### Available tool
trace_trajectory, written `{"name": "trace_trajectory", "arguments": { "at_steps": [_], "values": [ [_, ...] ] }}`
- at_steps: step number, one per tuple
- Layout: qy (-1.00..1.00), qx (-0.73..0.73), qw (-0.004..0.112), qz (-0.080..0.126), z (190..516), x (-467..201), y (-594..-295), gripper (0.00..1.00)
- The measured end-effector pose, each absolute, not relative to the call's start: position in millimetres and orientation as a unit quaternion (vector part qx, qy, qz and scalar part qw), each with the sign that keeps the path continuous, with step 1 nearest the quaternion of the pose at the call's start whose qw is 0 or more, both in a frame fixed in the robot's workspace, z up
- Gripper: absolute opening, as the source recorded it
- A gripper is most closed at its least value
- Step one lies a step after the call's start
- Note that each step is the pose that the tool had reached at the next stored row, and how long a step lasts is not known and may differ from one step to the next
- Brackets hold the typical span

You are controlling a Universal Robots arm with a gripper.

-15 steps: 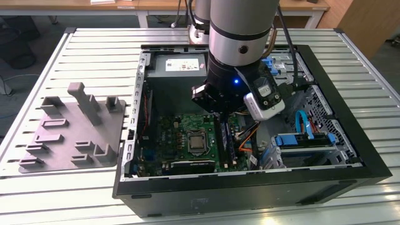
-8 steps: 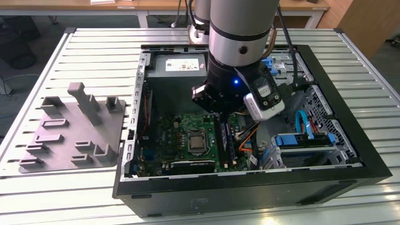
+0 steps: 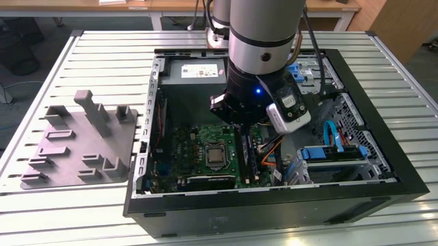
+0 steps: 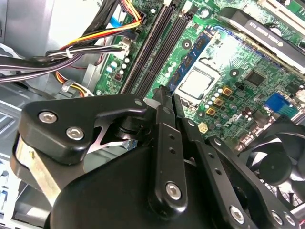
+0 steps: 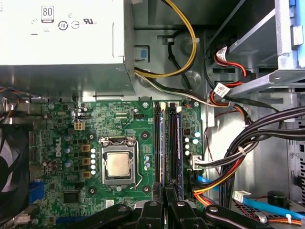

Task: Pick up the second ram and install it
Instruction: 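Insert the second ram into the second slot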

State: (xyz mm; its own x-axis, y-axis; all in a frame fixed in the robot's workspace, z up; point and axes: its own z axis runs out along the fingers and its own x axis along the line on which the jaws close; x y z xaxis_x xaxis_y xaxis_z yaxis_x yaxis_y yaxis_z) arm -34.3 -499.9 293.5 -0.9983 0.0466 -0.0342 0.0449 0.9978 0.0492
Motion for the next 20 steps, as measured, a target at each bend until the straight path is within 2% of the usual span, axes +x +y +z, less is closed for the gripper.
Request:
{"name": "trace_trajectory", "arguments": {
  "at_steps": [20],
  "values": [
    [0.999, 0.023, 0.018, 0.024, 282.1, -34.3, -499.9, 0.14]
  ]
}}
